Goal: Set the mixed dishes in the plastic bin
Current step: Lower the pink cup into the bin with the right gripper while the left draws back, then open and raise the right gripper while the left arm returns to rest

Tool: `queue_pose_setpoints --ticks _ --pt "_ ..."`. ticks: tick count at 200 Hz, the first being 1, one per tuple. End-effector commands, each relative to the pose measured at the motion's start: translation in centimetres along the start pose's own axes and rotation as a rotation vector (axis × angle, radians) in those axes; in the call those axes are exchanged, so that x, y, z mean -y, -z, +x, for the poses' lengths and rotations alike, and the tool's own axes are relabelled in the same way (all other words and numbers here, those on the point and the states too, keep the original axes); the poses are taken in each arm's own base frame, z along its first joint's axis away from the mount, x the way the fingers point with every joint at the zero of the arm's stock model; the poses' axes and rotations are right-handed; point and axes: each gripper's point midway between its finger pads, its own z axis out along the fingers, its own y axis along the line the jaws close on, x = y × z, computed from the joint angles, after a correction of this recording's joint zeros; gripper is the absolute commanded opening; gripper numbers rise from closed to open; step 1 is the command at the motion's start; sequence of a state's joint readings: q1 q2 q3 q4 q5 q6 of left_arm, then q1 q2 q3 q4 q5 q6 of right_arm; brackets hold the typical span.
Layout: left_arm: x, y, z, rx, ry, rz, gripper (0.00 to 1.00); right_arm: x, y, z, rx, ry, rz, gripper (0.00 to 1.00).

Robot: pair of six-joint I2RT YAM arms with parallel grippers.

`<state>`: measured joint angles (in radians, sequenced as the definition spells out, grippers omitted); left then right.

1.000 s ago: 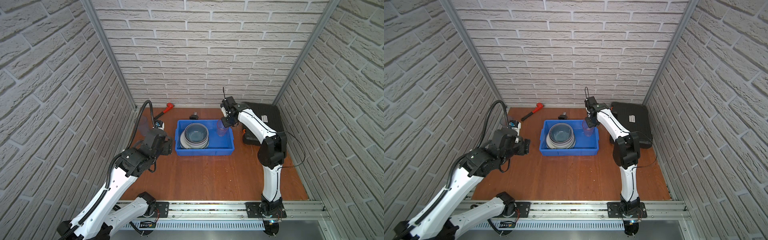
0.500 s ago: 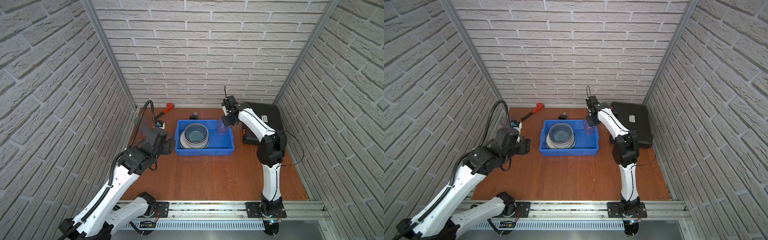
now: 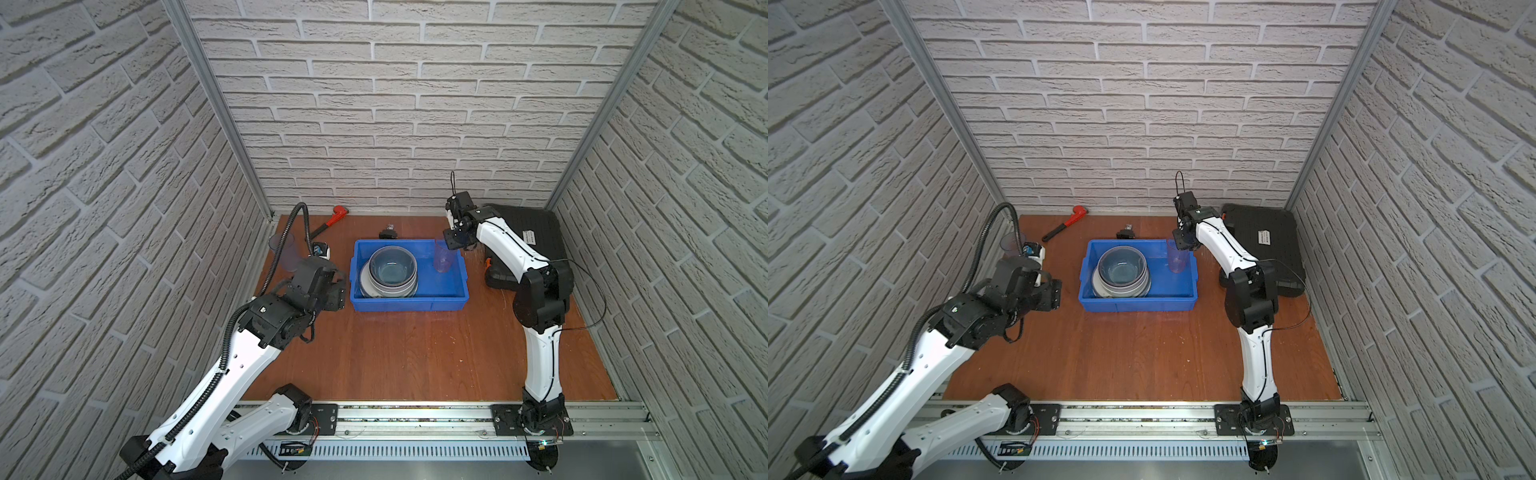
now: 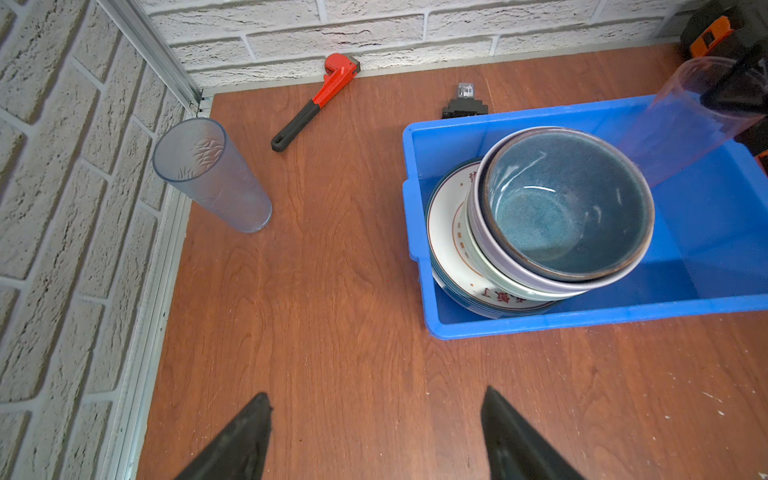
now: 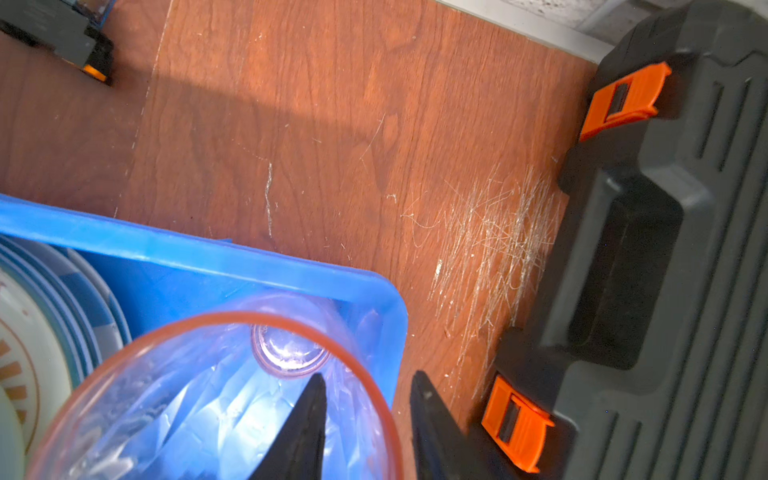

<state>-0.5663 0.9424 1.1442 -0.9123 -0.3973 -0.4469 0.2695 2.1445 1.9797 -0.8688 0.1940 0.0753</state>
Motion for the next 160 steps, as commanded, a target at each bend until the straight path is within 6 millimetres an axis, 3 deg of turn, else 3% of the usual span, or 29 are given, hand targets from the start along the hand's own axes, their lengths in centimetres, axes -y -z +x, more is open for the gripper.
queue_pose_setpoints --ticks 1,45,50,107,125,160 --pt "-0.2 0.0 -0.2 0.019 0.02 -0.003 0.79 0.7 1.6 -1.3 0.075 -0.04 0.005 0.41" --pt "-1.0 -0.7 0.3 -0.016 0.048 -0.028 0.79 1.0 4.9 -2.1 0.161 -0.059 -0.016 0.46" --pt "-1.1 -0.8 0.3 -0.021 0.054 -0.028 0.79 1.2 6.7 -2.6 0.204 -0.067 -0.027 0.46" --pt "-1.4 -2.1 0.4 -0.051 0.105 -0.025 0.8 1.1 13.5 -3.2 0.392 -0.086 -0.124 0.52" --pt "-3.1 -2.9 0.5 -0.073 0.15 -0.069 0.8 0.3 15.2 -2.8 0.433 -0.064 -0.19 0.52" --pt "-7.5 -4.1 -1.3 -0.094 0.289 -0.098 0.8 -3.8 18.5 -0.5 0.522 0.013 -0.461 0.57"
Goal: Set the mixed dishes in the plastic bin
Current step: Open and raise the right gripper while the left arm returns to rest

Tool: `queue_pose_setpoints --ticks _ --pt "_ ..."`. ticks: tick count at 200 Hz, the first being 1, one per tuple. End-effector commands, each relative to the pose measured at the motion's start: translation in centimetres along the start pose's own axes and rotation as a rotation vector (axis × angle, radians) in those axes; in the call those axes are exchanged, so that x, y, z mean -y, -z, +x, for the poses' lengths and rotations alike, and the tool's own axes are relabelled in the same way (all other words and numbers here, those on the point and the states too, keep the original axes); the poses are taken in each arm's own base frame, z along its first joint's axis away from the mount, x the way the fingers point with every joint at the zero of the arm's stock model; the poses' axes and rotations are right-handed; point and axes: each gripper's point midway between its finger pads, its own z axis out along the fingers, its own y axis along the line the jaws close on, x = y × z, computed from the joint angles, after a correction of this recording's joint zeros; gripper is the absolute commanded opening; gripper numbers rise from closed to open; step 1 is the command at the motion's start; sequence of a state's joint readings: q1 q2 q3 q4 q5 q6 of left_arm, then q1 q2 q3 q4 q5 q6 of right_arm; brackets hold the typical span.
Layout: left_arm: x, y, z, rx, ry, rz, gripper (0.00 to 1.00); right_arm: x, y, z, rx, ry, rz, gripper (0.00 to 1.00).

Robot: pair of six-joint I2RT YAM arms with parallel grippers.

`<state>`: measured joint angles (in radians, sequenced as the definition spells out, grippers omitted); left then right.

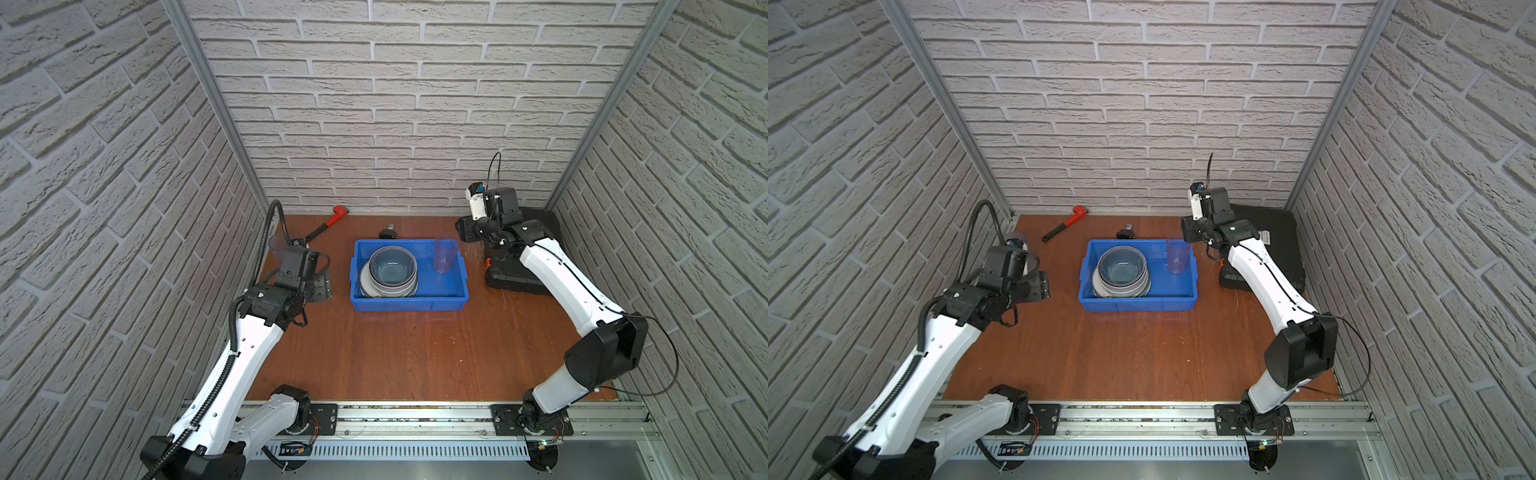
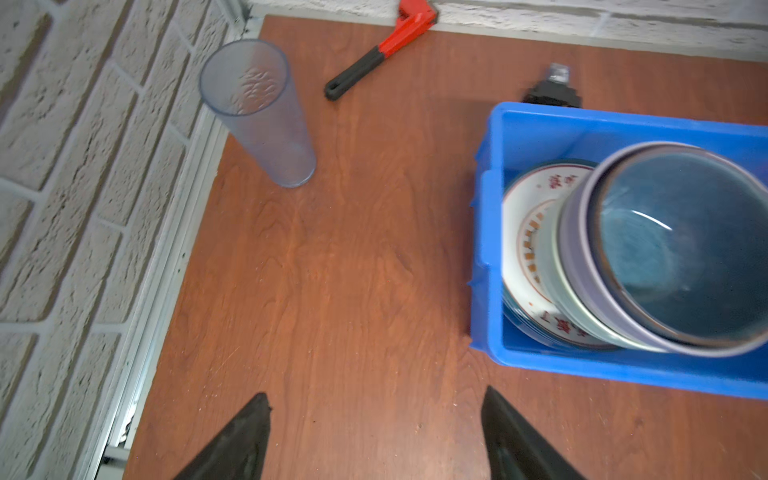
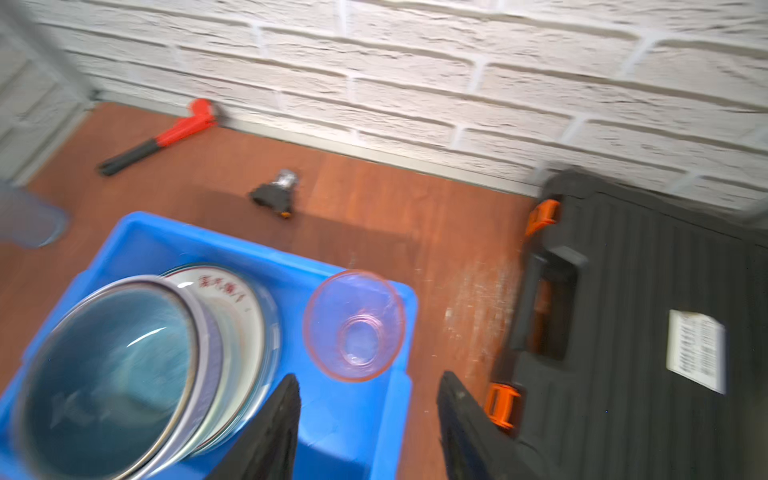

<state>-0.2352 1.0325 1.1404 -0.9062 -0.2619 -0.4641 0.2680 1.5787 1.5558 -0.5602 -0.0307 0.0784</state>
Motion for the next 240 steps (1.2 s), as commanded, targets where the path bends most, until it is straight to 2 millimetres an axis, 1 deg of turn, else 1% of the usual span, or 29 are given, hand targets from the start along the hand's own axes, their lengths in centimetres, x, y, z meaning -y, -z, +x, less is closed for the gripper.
queue_pose_setpoints --ticks 1,15,25,44,65,86,117,135,148,160,180,190,198,212,240 --pt "-1.0 -0.4 -2.7 0.024 0.07 0.039 0.8 -3.6 1.8 -0.3 0.085 0.017 -0.22 0.57" --pt "-2.6 -1.1 -4.1 0.018 0.112 0.028 0.79 -4.5 2.7 0.5 0.104 0.003 -0.277 0.57" --pt "-4.1 -1.7 -4.9 0.007 0.137 -0.002 0.78 -5.4 3.3 1.2 0.113 0.006 -0.334 0.6" --pt "-6.6 -3.1 -5.7 -0.032 0.179 -0.066 0.76 -7.0 4.4 2.0 0.127 0.008 -0.436 0.62" --pt "-8.5 -4.4 -6.7 -0.054 0.193 -0.118 0.73 -8.4 5.2 2.9 0.128 0.008 -0.515 0.67" --pt "-9.9 -5.7 -8.0 -0.063 0.213 -0.136 0.72 -9.5 5.6 4.0 0.123 0.019 -0.557 0.69" --pt "-10.3 -8.6 -9.6 -0.102 0.177 -0.098 0.69 -10.9 6.2 5.3 0.132 0.003 -0.617 0.71" --pt "-11.1 -10.2 -10.1 -0.129 0.167 -0.123 0.68 -11.6 6.2 6.3 0.121 0.014 -0.627 0.71" --pt "-11.7 -11.2 -10.7 -0.136 0.178 -0.125 0.61 -11.7 6.0 7.0 0.109 0.022 -0.63 0.72" --pt "-11.9 -12.1 -11.3 -0.145 0.177 -0.12 0.58 -11.6 5.6 7.8 0.088 0.034 -0.624 0.72" --pt "-12.2 -13.5 -12.1 -0.172 0.156 -0.128 0.52 -11.5 5.5 8.6 0.054 0.055 -0.618 0.72" --pt "-12.7 -14.0 -12.4 -0.182 0.149 -0.149 0.5 -11.6 5.6 9.0 0.04 0.058 -0.626 0.72" --pt "-13.0 -14.4 -12.7 -0.183 0.143 -0.165 0.46 -11.8 5.6 9.3 0.03 0.057 -0.639 0.72" --pt "-12.9 -15.4 -13.1 -0.183 0.126 -0.154 0.4 -11.9 5.4 9.9 0.016 0.058 -0.649 0.72" --pt "-12.2 -16.7 -13.8 -0.202 0.121 -0.1 0.4 -12.1 4.5 11.2 -0.019 0.035 -0.67 0.72"
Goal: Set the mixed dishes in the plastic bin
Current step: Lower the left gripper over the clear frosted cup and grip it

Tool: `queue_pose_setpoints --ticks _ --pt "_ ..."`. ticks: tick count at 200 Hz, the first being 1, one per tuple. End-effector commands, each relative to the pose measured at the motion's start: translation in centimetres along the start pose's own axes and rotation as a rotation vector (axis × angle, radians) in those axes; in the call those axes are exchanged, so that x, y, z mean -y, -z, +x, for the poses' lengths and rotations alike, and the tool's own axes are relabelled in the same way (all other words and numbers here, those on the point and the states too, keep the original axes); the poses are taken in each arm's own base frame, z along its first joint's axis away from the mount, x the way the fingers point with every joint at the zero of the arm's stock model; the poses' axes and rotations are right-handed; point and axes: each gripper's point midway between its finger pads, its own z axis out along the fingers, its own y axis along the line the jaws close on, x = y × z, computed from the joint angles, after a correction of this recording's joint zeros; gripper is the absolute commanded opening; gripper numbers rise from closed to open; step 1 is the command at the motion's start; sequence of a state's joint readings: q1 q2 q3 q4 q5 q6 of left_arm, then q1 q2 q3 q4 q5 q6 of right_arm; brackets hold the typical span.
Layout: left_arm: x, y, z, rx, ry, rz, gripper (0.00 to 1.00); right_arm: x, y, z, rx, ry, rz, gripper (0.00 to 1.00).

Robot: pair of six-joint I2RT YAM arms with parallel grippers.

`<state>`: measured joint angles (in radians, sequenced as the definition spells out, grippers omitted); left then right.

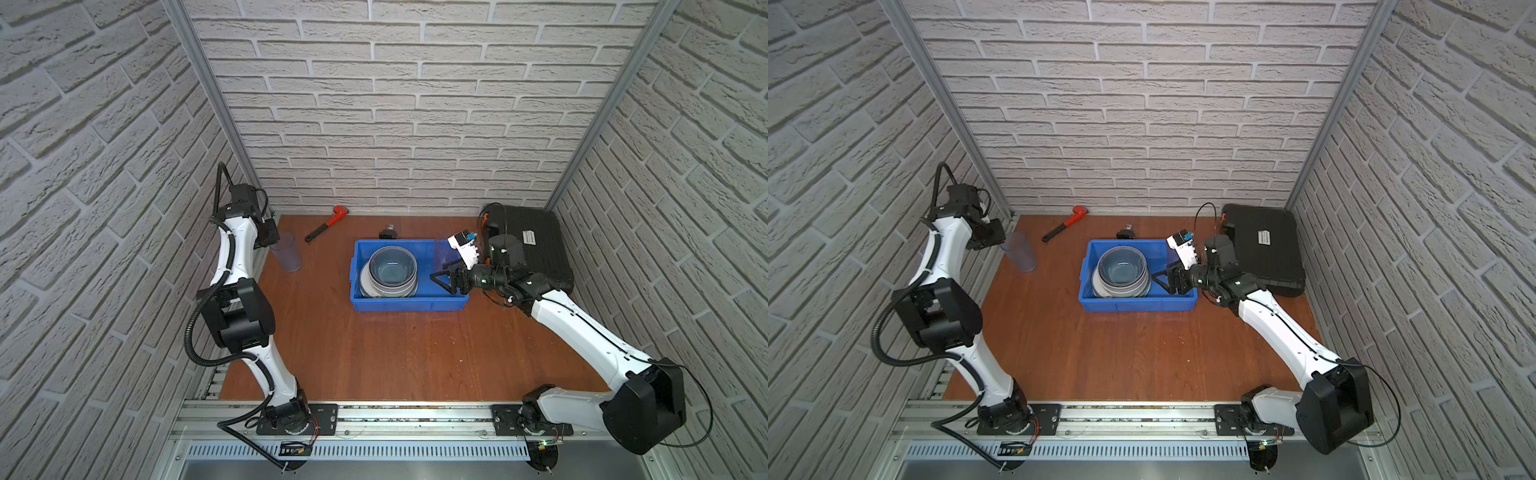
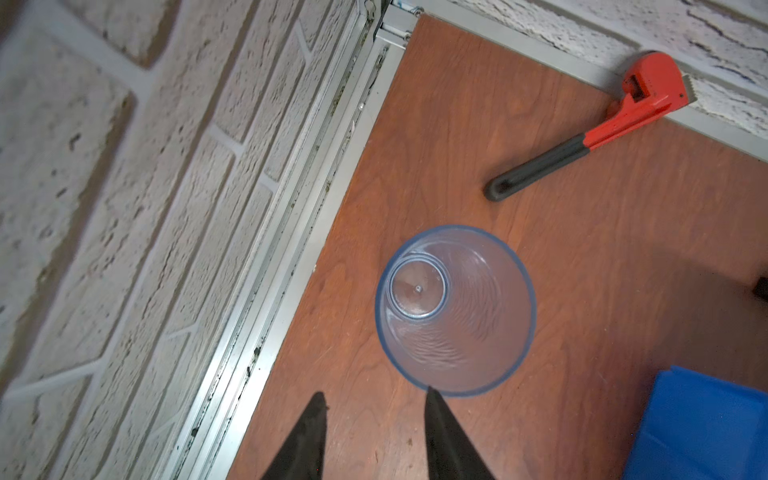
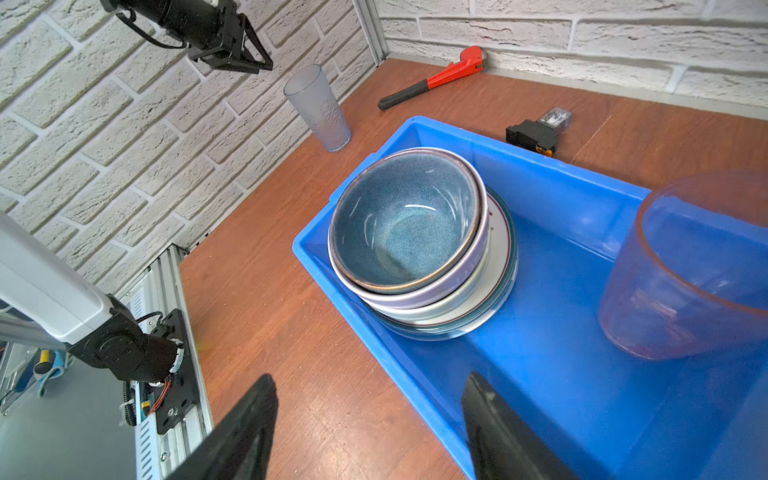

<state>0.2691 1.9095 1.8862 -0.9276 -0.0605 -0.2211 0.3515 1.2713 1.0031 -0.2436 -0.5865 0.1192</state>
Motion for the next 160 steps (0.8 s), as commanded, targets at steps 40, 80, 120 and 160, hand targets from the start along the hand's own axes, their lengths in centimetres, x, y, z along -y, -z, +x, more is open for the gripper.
queue_pose_setpoints --ticks 40,80,120,160 --pt "0.0 -1.7 -1.2 -0.056 -0.035 0.004 0.4 -0.6 -0.8 1.6 -0.009 -0.027 -0.073 0.71" --pt "-0.6 -3.8 -0.8 -0.118 -0.047 -0.029 0.38 -0.3 -0.9 2.4 -0.037 -0.026 -0.062 0.71" --pt "-0.7 -5.4 -0.2 -0.157 -0.045 -0.041 0.38 -0.4 -1.0 2.6 -0.043 -0.041 -0.067 0.71" --pt "-0.9 -6.4 0.0 -0.176 -0.043 -0.042 0.29 -0.4 -1.0 2.6 -0.044 -0.05 -0.066 0.71"
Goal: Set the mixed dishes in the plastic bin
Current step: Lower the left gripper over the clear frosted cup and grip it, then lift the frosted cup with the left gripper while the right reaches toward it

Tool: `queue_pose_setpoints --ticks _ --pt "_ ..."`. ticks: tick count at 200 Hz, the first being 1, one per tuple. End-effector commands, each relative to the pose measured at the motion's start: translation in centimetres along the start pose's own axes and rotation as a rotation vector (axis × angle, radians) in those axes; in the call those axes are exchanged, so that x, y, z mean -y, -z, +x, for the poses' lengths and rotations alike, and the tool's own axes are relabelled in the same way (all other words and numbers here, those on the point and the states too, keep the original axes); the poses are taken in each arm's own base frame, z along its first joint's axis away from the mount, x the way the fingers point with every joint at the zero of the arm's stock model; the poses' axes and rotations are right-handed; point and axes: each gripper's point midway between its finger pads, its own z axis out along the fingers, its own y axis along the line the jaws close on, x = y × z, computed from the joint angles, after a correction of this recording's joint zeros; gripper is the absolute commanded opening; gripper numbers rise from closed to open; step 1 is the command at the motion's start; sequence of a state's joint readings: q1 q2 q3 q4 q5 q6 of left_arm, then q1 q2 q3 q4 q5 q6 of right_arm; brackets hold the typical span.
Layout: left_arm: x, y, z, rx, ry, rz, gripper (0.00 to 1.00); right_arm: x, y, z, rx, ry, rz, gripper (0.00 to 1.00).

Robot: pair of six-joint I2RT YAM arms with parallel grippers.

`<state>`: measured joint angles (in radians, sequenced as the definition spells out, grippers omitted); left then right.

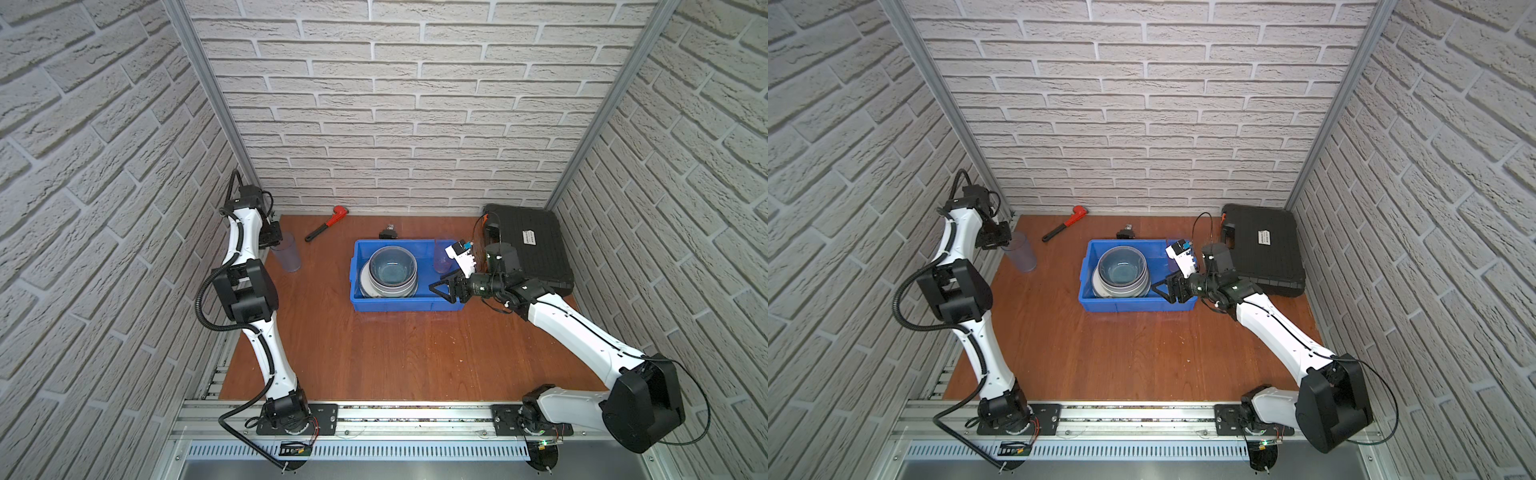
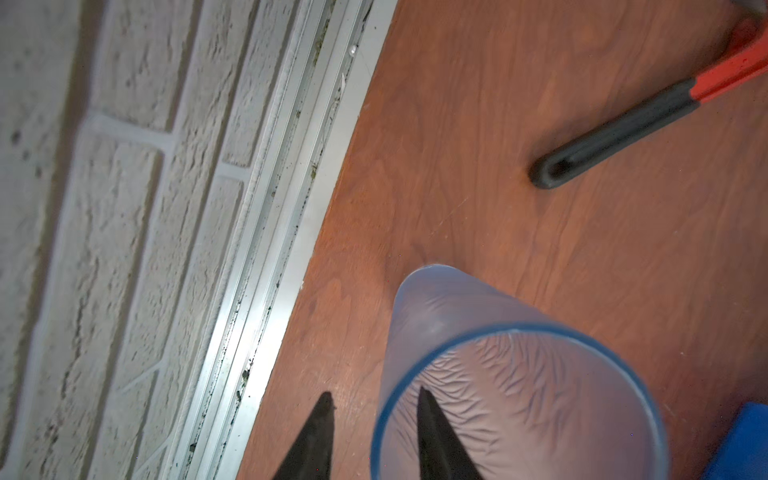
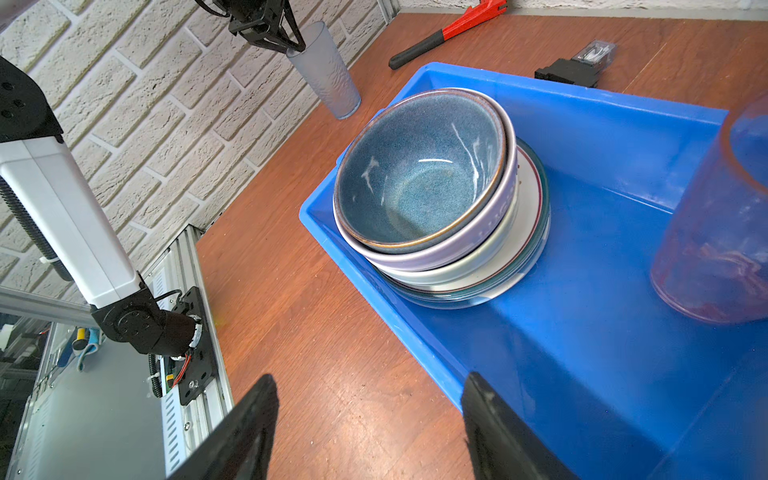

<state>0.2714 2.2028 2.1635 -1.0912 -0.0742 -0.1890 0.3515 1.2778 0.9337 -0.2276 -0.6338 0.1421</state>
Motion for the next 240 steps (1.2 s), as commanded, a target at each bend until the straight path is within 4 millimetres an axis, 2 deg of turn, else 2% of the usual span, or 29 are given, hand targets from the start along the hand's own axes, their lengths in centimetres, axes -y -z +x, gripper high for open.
queue_pose_setpoints --ticks 1,33,87,119,135,170,240 --pt "-0.9 0.2 -0.4 0.002 0.0 -0.014 0.29 -0.5 -0.1 -0.1 0.01 0.008 -0.025 0.71" --pt "-0.7 -0.5 -0.2 -0.013 0.007 -0.005 0.19 -0.4 -0.3 0.2 0.002 0.0 -0.024 0.71" --pt "-0.2 -1.4 0.6 -0.048 0.029 0.02 0.1 -0.5 0.3 0.2 0.008 -0.004 -0.007 0.7" --pt "-0.1 -0.9 0.8 -0.046 0.045 0.031 0.0 -0.9 0.9 0.0 0.017 0.005 -0.002 0.69" --pt "0.2 -0.4 0.9 -0.04 0.057 0.046 0.0 -1.1 1.0 -0.1 0.021 0.007 0.0 0.69" --pt "1.7 2.4 0.4 0.033 0.043 0.069 0.0 -1.7 1.3 -0.4 0.019 0.021 0.026 0.67" --pt "5.5 11.7 0.5 0.252 -0.04 0.106 0.0 -5.2 1.5 -2.9 0.044 0.129 0.053 0.66"
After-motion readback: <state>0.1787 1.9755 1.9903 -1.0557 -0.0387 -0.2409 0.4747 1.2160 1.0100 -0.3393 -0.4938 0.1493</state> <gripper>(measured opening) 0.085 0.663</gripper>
